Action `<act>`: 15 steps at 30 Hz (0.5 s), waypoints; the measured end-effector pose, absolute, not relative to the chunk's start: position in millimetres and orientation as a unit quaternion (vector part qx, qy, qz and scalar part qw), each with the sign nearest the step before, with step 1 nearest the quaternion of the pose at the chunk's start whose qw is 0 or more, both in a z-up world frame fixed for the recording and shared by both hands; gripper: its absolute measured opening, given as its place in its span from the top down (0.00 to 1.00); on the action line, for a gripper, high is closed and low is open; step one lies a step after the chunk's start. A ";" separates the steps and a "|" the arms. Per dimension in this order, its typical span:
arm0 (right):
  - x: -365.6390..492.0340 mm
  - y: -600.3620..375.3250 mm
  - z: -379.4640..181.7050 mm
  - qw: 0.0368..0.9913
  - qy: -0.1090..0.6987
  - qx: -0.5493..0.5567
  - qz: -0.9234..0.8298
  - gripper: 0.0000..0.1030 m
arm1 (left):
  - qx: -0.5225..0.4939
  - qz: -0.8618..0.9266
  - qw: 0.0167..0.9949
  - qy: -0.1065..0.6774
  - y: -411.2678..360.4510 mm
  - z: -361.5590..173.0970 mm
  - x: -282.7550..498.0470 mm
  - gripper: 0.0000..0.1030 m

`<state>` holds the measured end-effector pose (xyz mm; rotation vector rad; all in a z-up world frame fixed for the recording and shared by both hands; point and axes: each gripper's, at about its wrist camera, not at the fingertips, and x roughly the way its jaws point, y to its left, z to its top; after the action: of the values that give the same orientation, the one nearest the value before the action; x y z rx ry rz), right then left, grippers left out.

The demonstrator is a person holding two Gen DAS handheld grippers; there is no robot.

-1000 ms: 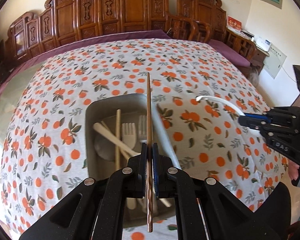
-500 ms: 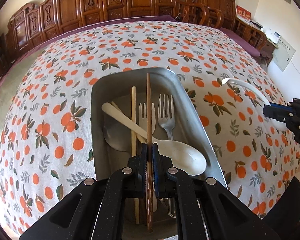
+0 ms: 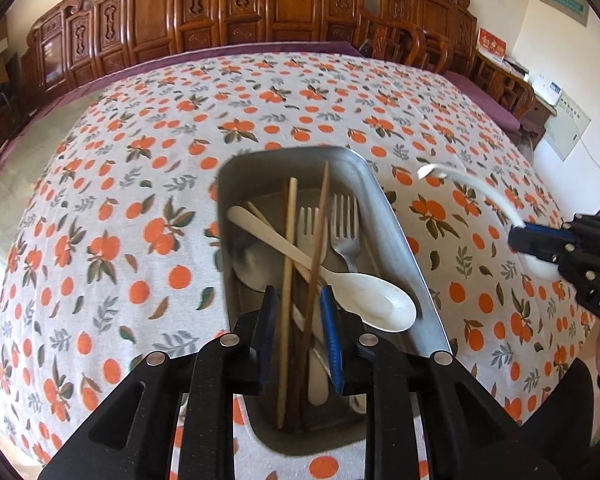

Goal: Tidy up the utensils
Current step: 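Lower the wooden chopstick into the tray and open the left tool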

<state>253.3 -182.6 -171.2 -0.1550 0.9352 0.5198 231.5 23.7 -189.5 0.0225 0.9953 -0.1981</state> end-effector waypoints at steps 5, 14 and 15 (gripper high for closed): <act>248.8 -159.9 -165.4 0.855 0.444 -0.062 0.260 0.94 | 0.003 -0.089 0.883 0.462 41.3 -172.8 223.4 0.78; 242.3 -111.5 -155.8 0.848 0.445 -0.029 0.287 0.94 | -0.004 -0.071 0.897 0.436 74.2 -148.5 208.0 0.77; 242.4 -107.0 -155.8 0.847 0.446 -0.024 0.289 0.94 | -0.006 -0.069 0.898 0.434 78.1 -146.4 206.2 0.77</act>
<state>242.4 -107.0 -155.8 -0.0504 0.9401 0.6099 206.2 78.1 -146.4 -0.0115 0.8993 -0.1423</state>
